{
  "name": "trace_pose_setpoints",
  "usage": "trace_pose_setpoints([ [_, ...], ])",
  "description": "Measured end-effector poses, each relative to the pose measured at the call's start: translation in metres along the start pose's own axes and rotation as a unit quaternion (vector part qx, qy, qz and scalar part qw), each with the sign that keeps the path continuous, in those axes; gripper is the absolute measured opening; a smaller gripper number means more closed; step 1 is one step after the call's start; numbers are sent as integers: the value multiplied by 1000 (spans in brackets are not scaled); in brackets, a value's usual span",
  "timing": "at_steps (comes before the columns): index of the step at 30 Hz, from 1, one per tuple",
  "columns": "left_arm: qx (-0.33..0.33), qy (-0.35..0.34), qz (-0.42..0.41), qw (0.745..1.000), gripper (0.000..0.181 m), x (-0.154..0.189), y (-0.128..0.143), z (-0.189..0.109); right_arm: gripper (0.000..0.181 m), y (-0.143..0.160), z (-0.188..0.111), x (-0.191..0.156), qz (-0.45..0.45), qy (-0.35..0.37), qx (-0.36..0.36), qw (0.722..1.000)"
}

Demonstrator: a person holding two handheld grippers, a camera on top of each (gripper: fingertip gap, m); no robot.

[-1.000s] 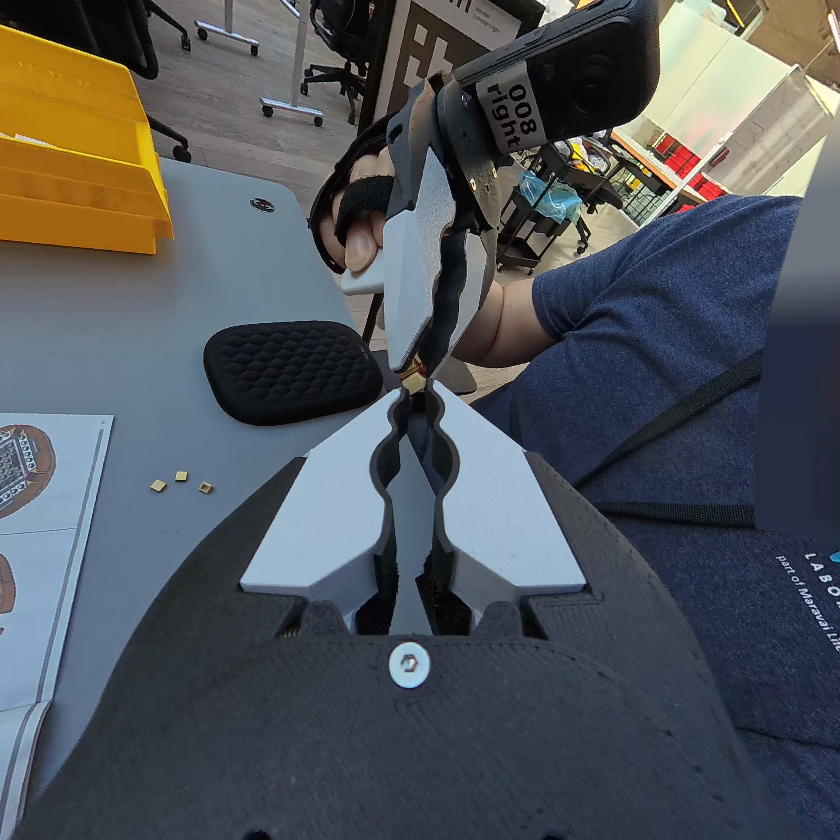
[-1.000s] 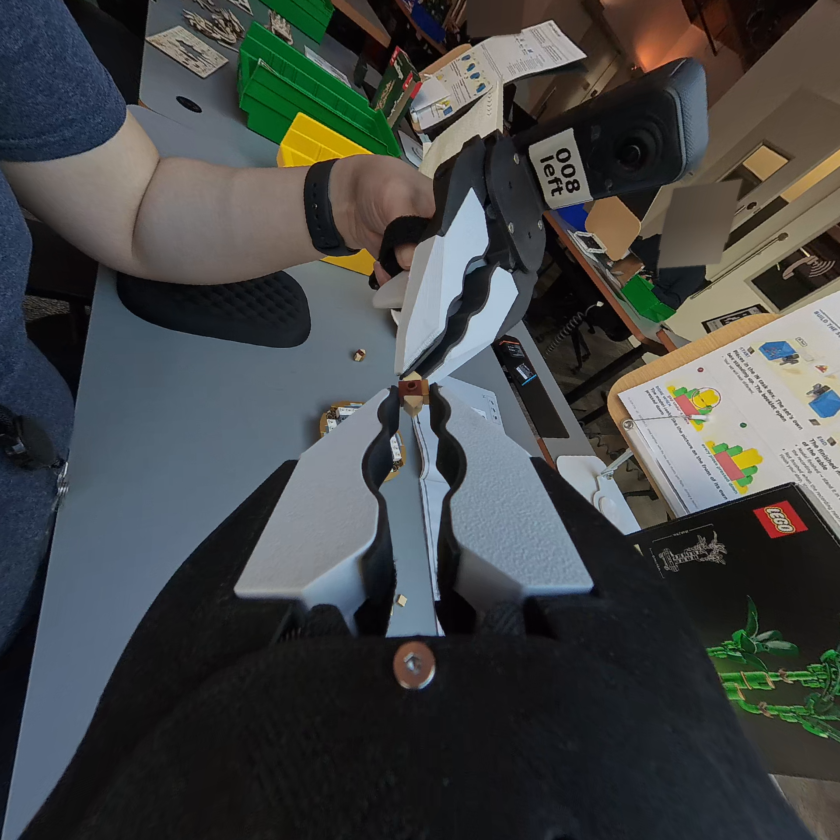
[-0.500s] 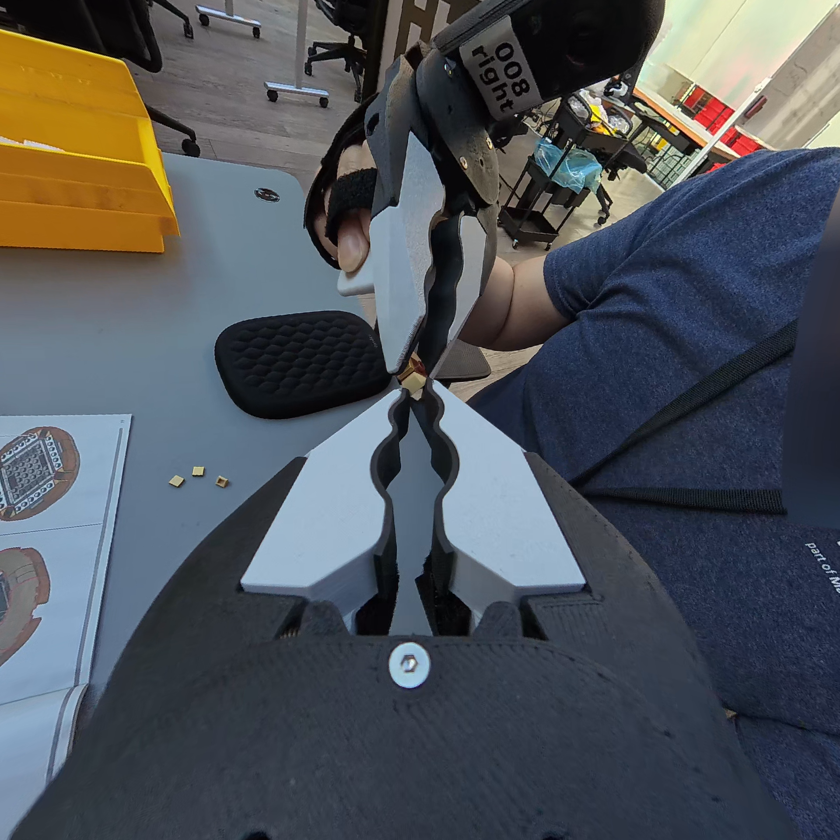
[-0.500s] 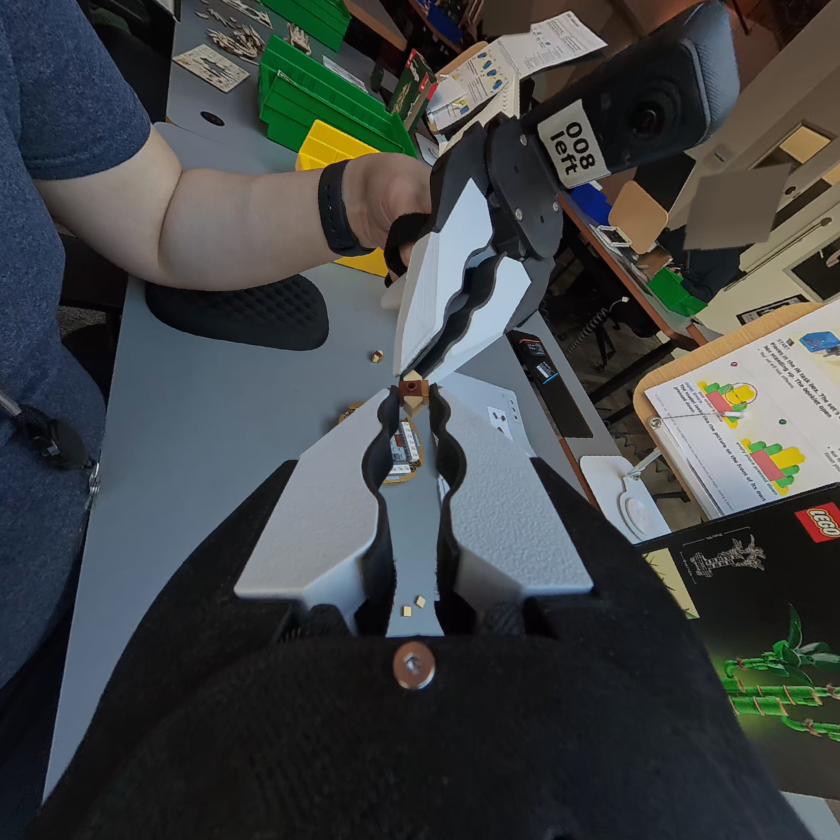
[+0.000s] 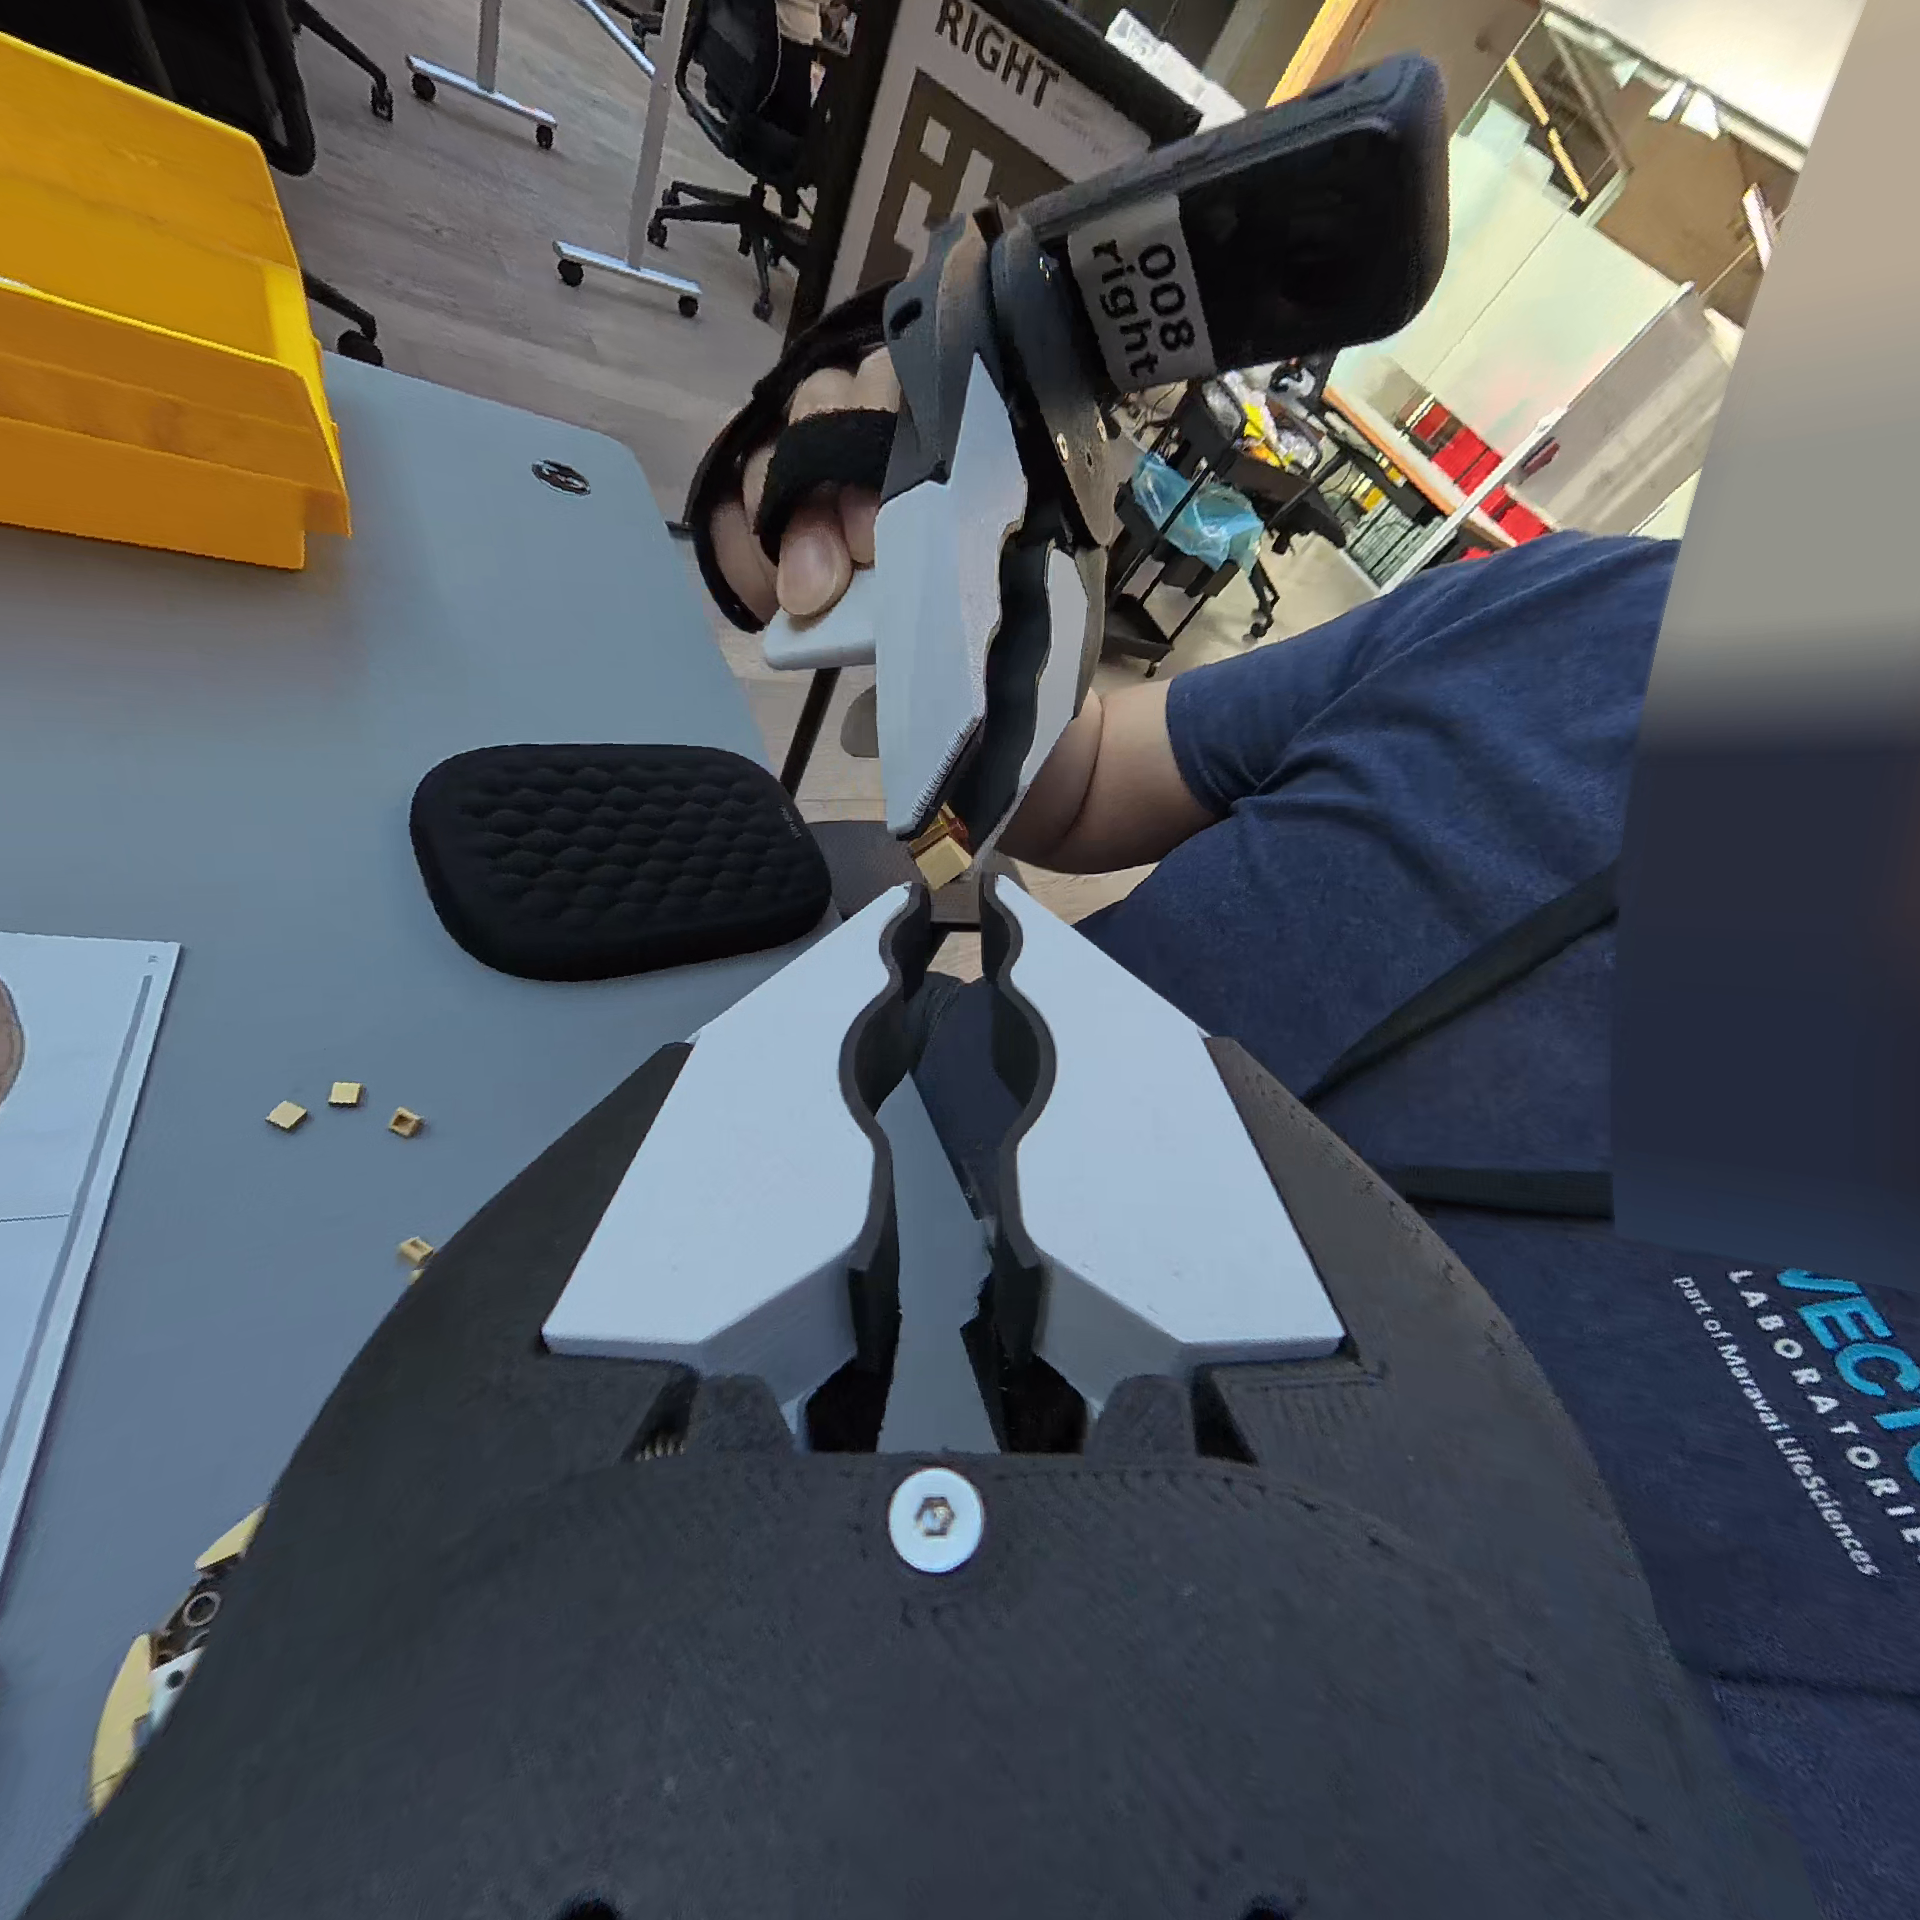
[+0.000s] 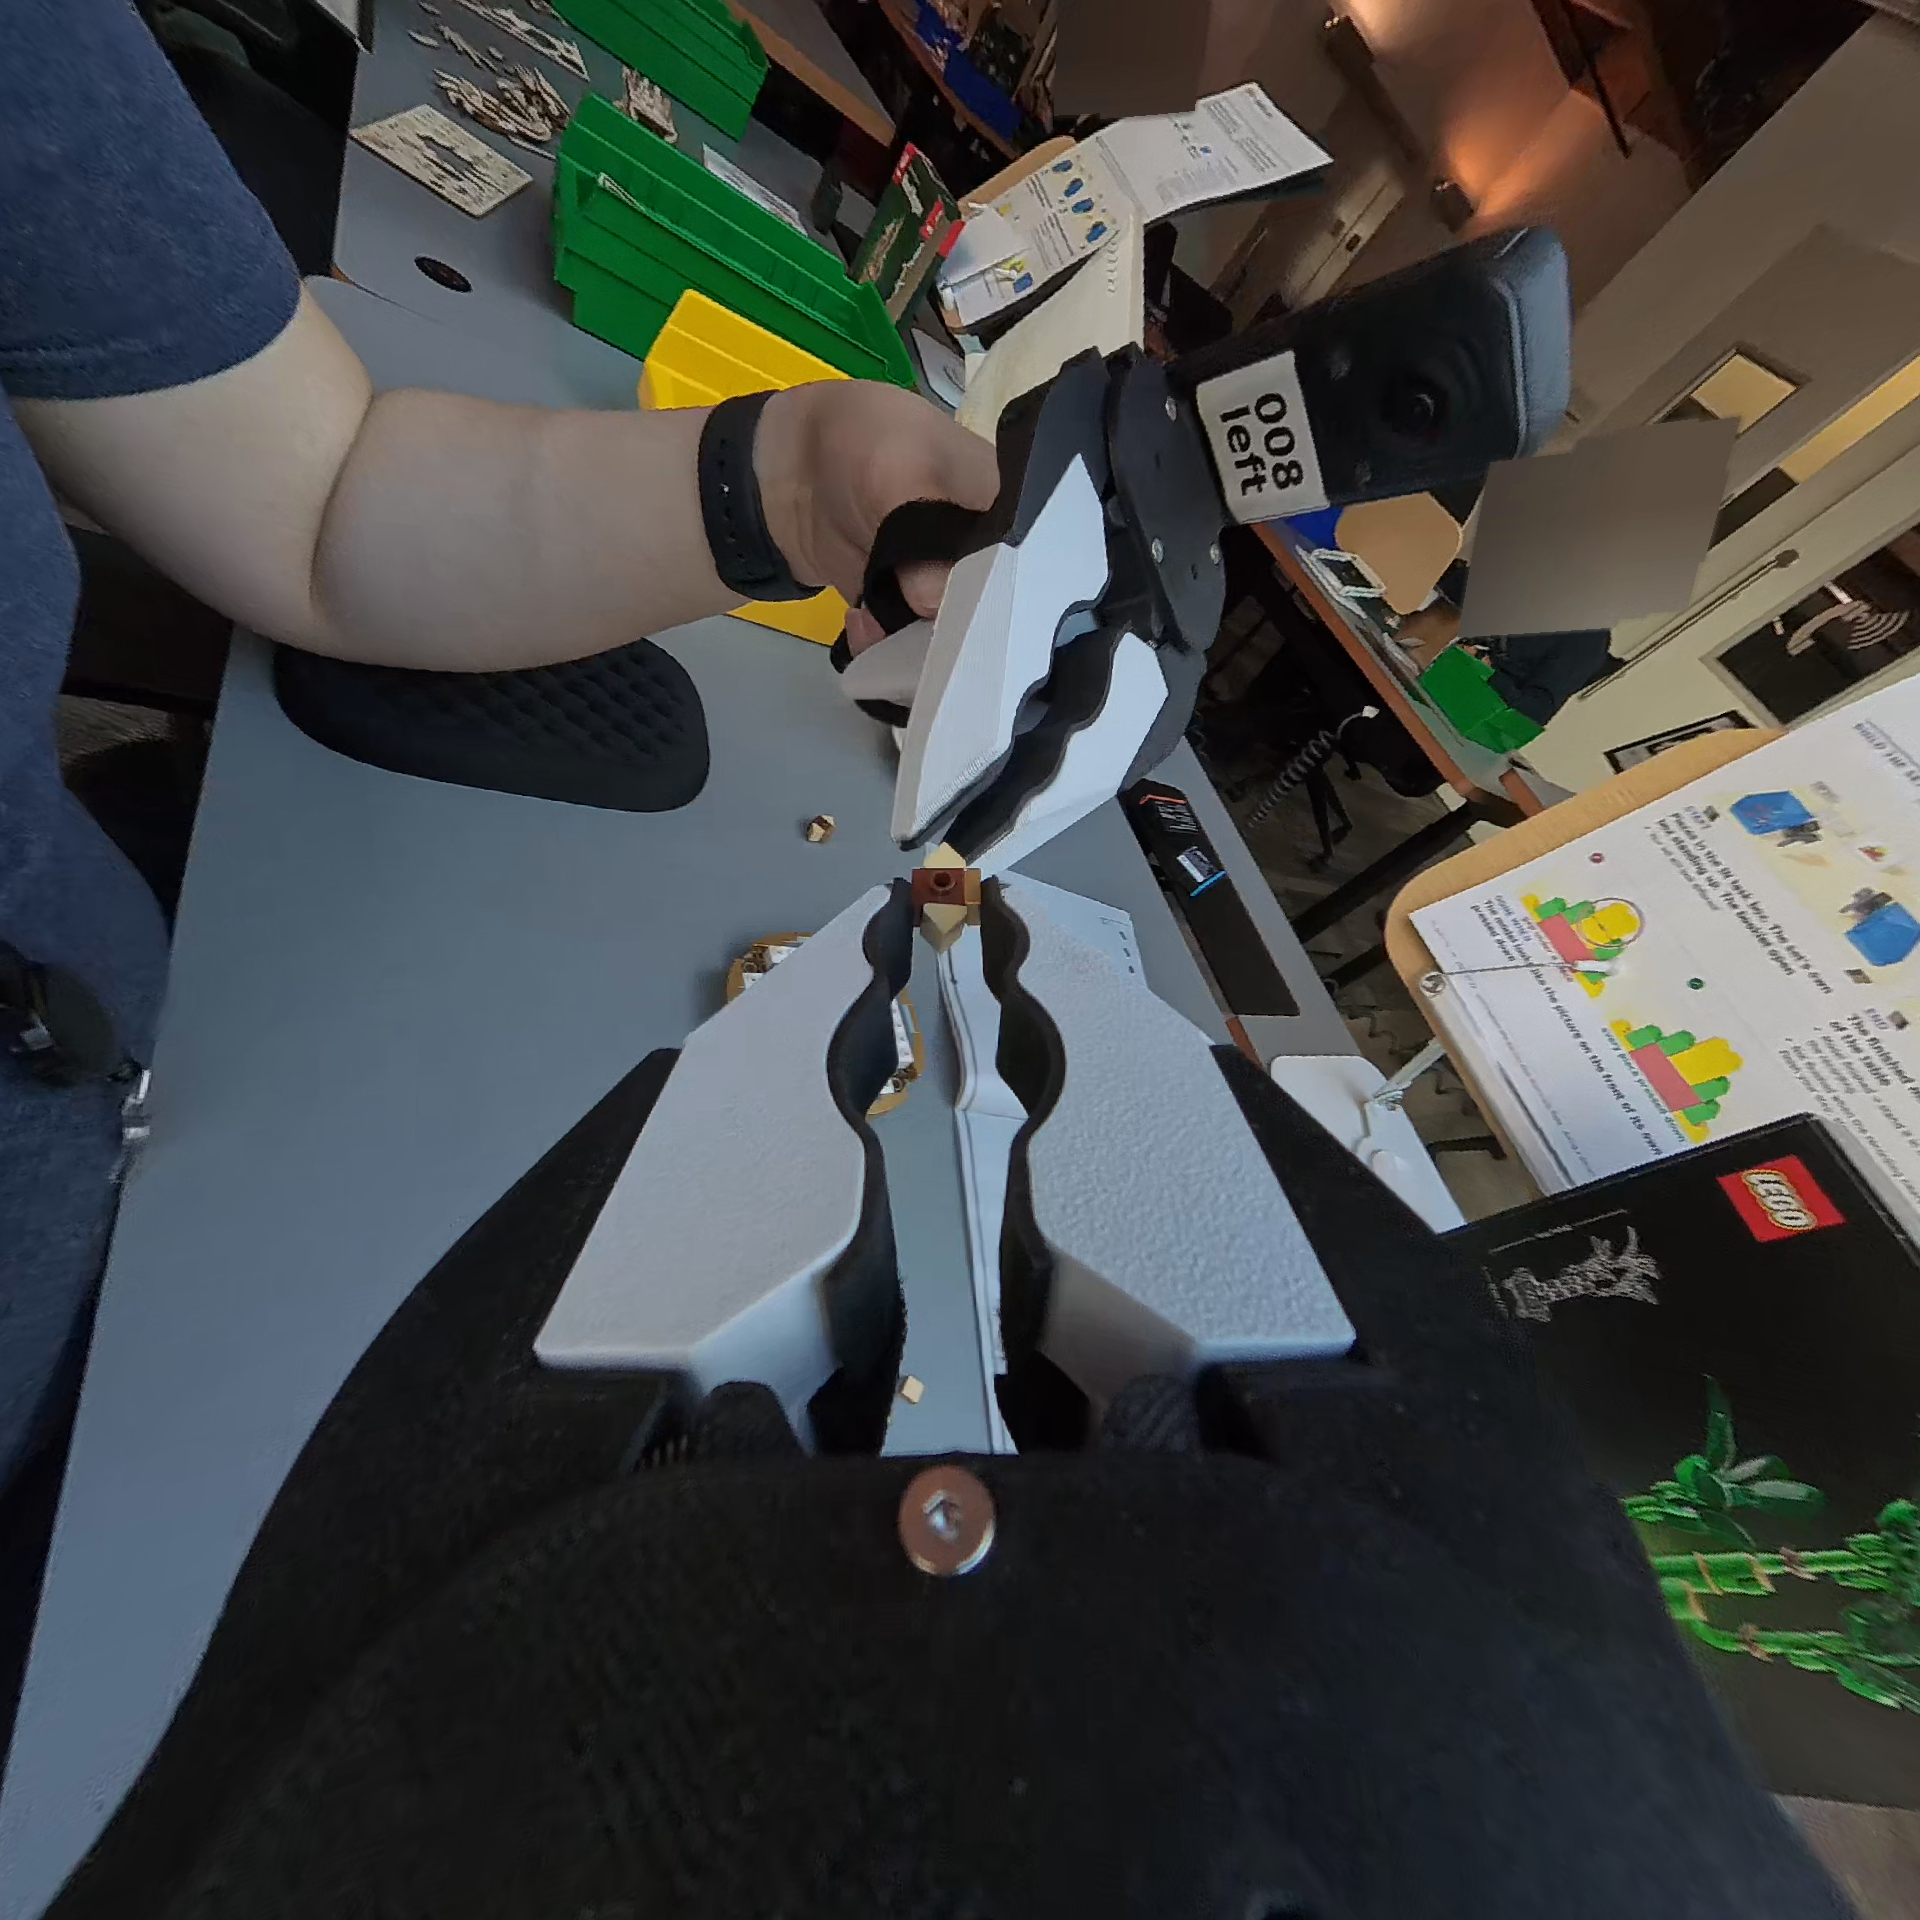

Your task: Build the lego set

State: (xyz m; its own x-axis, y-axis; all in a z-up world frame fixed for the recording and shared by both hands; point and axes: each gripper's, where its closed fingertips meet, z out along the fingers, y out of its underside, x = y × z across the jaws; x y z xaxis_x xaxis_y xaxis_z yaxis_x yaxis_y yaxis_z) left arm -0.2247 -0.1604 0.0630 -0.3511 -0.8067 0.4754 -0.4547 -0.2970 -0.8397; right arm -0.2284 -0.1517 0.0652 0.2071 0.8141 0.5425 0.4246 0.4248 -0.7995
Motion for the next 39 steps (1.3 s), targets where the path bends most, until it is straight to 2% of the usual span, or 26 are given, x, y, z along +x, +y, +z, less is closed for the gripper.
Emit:
trace_pose_setpoints([
  [3, 29, 25, -29, 999, 16, 3, -8, -4, 12, 0, -1, 9, -41, 40, -16, 998],
  [10, 78, 29, -70, 994, 12, -7, -21, -10, 13, 2, 0, 14, -76, 70, -37, 994],
  [39, 52, -13, -86, 995, 6, -26, -10, -2, 13, 16, 5, 19, -109, 97, -82, 986],
])
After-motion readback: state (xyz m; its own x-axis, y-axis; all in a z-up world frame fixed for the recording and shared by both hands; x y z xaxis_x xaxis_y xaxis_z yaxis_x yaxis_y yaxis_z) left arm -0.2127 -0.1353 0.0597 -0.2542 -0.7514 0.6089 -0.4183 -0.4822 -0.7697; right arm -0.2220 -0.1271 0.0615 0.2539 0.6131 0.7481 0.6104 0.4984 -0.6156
